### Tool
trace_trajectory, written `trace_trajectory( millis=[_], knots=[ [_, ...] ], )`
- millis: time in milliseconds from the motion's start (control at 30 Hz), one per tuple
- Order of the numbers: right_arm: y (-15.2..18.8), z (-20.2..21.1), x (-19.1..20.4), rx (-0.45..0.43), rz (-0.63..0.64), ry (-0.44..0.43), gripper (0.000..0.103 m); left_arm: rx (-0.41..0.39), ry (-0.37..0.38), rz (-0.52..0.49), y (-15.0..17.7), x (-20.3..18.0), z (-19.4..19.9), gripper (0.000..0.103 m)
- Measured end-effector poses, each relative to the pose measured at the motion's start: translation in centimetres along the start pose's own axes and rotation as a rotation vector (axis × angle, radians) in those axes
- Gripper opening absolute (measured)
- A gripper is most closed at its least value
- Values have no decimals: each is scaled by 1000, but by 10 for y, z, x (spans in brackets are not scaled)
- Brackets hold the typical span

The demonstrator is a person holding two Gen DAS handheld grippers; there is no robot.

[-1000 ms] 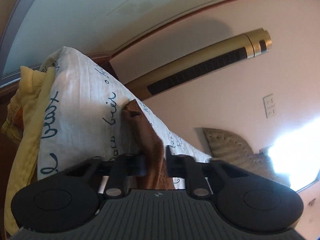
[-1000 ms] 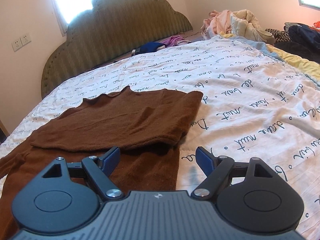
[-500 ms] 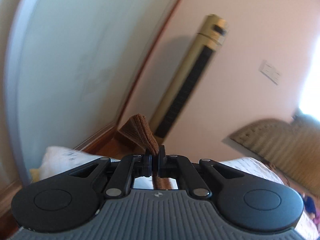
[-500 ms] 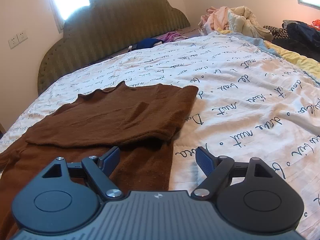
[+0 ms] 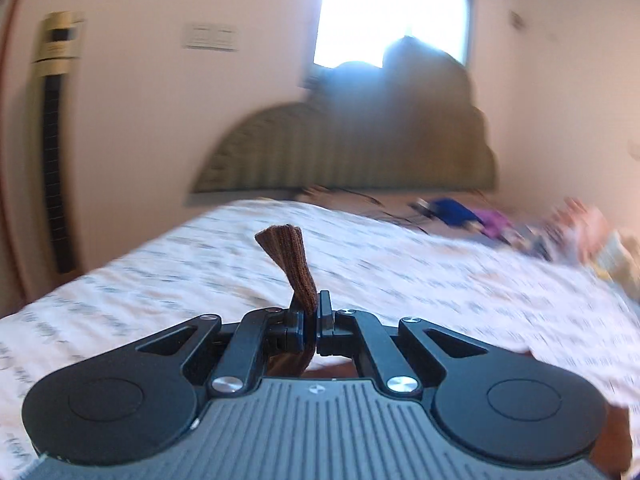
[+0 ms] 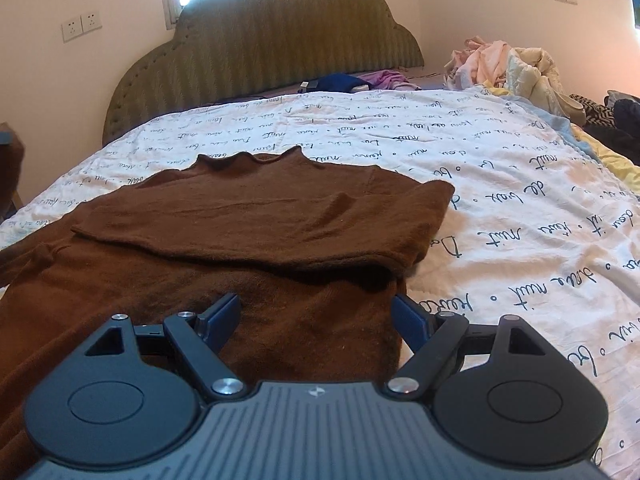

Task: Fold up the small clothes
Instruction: 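Lay the sleeve across the sweater and open the left gripper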

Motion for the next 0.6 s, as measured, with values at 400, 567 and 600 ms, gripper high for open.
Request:
trace_trajectory(
  millis=[400, 567, 600],
  knots=[
    [-12, 4, -12, -37, -60, -23, 83, 353, 256, -179, 127, -101, -50, 66],
    [-24, -1, -13, -46, -78, -47, 83, 328, 318, -152, 125, -97, -34, 103],
    [-29, -1, -12, -54, -76, -56, 83, 309, 306, -142, 119, -91, -26, 103]
  ],
)
Point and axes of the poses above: each gripper's, at about its wrist camera, not at the fingertips, and z roughly against the way its jaws point, x to its left, y to its underside, the point moved 2 cm from there along -z, roughly the way its jaws point, and after that the axes turned 8 degrees about z, right-handed, at the moved point
